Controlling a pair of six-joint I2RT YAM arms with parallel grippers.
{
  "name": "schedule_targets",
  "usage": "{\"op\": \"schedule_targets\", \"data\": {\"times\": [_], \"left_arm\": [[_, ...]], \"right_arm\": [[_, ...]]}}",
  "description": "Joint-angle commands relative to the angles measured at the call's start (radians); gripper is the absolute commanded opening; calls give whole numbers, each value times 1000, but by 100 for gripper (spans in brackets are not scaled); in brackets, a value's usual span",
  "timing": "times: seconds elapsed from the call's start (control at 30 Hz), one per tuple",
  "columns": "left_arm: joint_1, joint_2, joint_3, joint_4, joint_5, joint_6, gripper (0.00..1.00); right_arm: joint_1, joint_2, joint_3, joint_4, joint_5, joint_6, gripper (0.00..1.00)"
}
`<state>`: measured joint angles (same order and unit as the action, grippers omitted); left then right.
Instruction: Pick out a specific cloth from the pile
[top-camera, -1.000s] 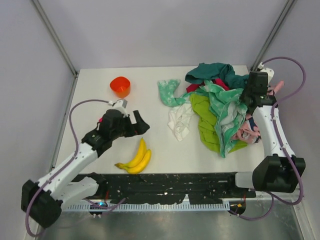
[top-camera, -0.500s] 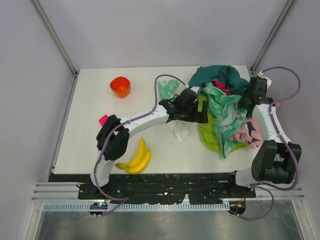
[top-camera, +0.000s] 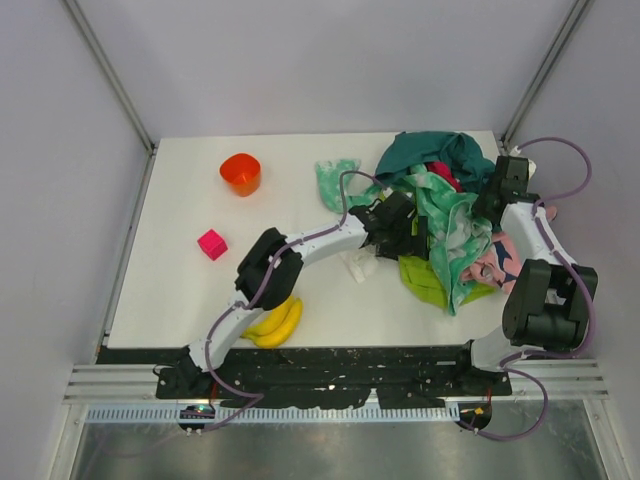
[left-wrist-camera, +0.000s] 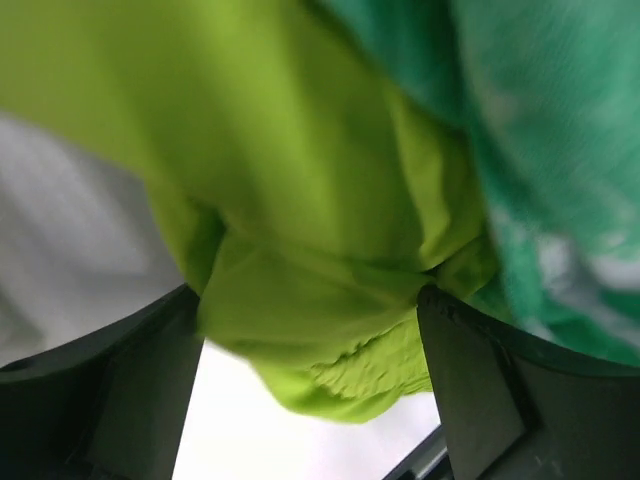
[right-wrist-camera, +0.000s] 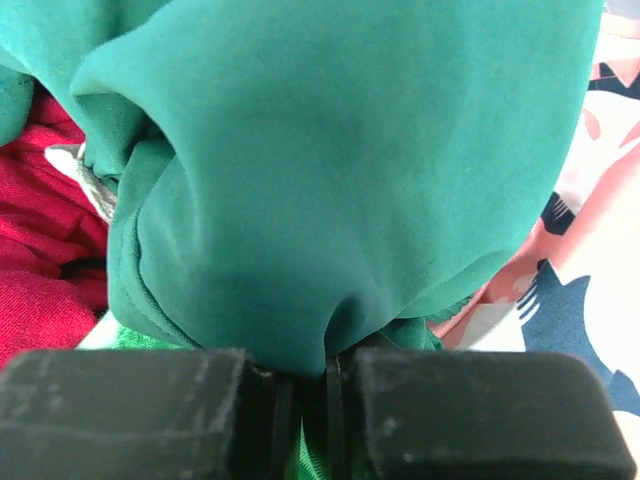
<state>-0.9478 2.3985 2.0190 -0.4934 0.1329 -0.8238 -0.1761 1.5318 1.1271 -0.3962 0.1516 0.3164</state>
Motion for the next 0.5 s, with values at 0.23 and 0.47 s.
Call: {"op": "schedule_targets", "data": {"times": [0.23, 0.47], "left_arm": [[4, -62, 210, -7, 140, 52, 0], [12, -530, 73, -97, -160, 287, 0]], "right_arm": [[79, -45, -50, 46, -155, -37, 6], [302, -166, 69, -3, 154, -111, 5]]}}
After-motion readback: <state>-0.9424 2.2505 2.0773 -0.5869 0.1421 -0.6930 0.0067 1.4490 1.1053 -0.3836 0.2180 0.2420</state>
